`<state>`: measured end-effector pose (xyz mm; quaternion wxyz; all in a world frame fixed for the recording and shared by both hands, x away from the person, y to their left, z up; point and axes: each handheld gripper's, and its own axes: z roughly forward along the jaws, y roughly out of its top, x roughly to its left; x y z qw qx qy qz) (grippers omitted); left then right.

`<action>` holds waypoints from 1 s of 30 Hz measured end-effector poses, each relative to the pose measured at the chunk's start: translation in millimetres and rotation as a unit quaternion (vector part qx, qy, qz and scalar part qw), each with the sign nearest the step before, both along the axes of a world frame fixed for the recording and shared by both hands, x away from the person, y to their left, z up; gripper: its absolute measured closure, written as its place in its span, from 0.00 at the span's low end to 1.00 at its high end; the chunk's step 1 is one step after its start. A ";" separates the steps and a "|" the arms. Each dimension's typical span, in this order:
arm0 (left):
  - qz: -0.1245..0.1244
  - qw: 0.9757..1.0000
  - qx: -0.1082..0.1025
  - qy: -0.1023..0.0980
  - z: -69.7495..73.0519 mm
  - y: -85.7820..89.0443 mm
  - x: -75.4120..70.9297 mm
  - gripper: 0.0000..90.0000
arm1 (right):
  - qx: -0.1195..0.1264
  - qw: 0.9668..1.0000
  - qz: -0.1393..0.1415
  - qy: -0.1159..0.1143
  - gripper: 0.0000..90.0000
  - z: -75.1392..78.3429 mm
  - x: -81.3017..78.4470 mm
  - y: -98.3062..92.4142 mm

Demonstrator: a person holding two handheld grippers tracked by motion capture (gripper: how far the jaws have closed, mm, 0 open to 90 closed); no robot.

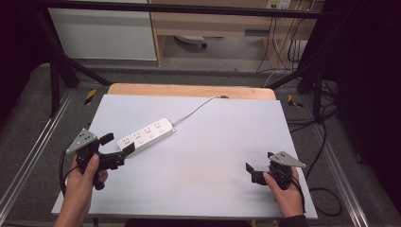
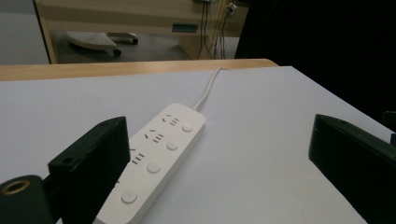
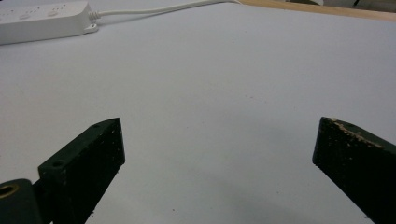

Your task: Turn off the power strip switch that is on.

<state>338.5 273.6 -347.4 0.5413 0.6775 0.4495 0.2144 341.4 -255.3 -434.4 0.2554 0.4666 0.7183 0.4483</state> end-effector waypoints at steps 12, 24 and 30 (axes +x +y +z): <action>0.006 1.000 0.015 0.007 -10.2 14.0 -10.9 0.06 | 0.000 1.000 -0.002 -0.001 0.03 -0.3 0.8 -0.8; 0.028 0.999 0.028 0.007 -33.1 39.3 -15.2 0.07 | 0.000 1.000 -0.004 -0.001 0.03 -0.7 1.3 -1.2; 0.024 0.999 0.031 0.019 -52.8 43.9 -17.8 0.09 | -0.009 1.000 -0.006 0.003 0.03 -3.3 2.3 -0.1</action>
